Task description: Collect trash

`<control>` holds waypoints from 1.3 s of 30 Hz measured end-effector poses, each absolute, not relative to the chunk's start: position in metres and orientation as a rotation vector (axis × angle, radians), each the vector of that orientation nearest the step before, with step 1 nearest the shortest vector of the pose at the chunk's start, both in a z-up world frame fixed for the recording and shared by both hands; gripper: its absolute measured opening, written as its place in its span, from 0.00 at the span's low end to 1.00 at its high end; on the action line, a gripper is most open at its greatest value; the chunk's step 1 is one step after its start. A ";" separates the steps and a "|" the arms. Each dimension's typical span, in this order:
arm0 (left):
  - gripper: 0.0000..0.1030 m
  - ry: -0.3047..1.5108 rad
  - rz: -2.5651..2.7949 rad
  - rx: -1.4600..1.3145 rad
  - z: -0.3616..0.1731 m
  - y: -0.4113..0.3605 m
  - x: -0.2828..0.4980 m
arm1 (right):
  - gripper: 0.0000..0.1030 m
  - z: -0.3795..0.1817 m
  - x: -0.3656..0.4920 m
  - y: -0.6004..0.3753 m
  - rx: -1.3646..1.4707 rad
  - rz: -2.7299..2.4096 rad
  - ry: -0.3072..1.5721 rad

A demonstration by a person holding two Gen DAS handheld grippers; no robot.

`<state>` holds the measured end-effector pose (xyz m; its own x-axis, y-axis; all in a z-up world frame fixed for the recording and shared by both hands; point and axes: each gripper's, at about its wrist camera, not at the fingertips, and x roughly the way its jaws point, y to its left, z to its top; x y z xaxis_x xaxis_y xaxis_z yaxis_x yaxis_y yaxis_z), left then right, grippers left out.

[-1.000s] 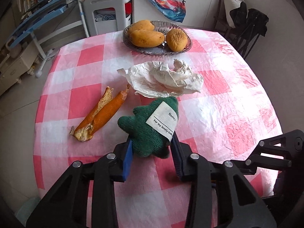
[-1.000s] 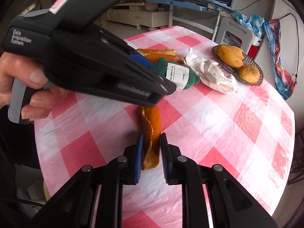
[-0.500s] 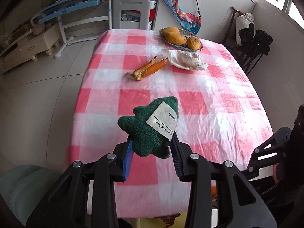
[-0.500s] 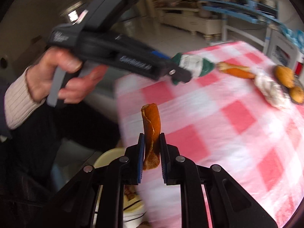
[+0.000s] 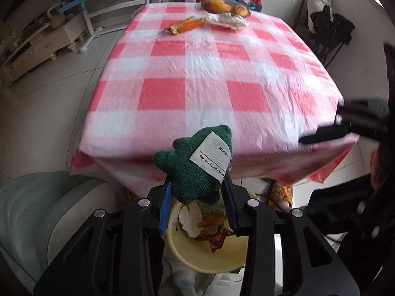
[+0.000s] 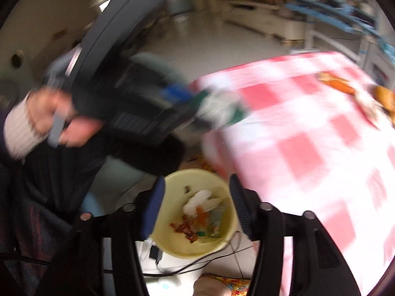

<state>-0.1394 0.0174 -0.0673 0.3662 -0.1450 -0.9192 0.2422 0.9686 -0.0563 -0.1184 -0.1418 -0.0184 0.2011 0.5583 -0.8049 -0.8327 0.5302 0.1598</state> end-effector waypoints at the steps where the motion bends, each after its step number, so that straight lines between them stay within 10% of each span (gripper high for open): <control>1: 0.36 1.196 -0.268 0.129 -0.073 0.010 -0.148 | 0.59 -0.017 -0.116 -0.149 -0.327 0.949 0.939; 20: 0.87 0.874 -0.147 0.034 -0.004 0.048 -0.134 | 0.73 -0.024 -0.119 -0.152 -0.262 0.649 0.845; 39: 0.89 0.828 -0.035 0.002 -0.016 0.054 -0.132 | 0.76 -0.036 -0.124 -0.133 -0.364 0.630 0.842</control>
